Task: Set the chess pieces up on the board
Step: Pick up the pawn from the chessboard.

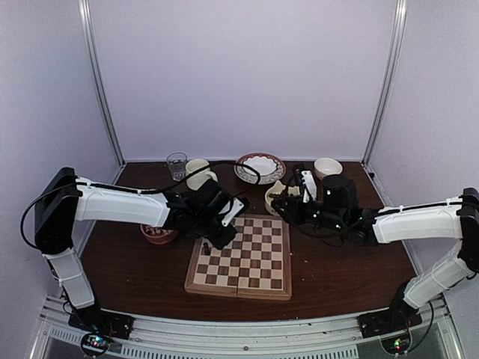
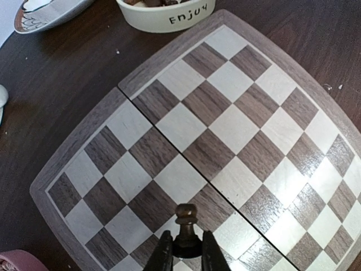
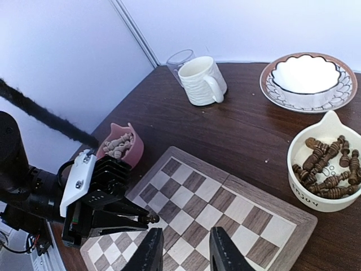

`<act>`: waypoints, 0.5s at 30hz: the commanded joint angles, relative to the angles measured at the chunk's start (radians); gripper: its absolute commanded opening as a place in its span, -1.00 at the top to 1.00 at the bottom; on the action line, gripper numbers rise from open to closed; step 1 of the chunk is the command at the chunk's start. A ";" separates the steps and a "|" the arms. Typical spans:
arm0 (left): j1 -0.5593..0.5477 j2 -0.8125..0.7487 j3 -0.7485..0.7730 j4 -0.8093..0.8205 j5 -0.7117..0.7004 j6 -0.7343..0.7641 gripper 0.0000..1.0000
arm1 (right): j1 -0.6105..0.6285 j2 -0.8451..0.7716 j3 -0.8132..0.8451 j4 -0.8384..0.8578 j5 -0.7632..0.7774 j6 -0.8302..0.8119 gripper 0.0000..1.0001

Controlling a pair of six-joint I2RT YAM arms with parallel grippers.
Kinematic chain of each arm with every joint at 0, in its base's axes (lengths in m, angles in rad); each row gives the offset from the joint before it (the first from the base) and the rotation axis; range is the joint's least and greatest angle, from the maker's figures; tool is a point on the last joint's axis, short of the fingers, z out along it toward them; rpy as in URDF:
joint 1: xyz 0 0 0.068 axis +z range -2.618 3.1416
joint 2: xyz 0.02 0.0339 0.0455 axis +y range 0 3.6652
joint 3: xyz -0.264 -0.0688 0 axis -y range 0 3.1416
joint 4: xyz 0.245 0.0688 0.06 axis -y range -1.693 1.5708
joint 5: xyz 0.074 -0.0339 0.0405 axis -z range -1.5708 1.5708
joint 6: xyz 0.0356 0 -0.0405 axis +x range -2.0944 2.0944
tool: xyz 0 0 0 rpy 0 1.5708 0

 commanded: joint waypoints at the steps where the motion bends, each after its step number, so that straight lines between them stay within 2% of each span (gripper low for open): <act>1: -0.004 -0.076 -0.068 0.133 -0.014 0.009 0.77 | -0.008 -0.021 -0.034 0.097 -0.093 0.012 0.34; 5: -0.003 -0.136 -0.134 0.199 -0.043 0.019 0.76 | -0.008 0.028 -0.048 0.214 -0.193 0.063 0.28; 9: -0.005 -0.199 -0.196 0.269 0.008 0.045 0.76 | -0.005 0.132 0.003 0.271 -0.351 0.129 0.26; 15: -0.008 -0.236 -0.236 0.300 0.061 0.069 0.74 | -0.001 0.253 0.073 0.288 -0.455 0.187 0.15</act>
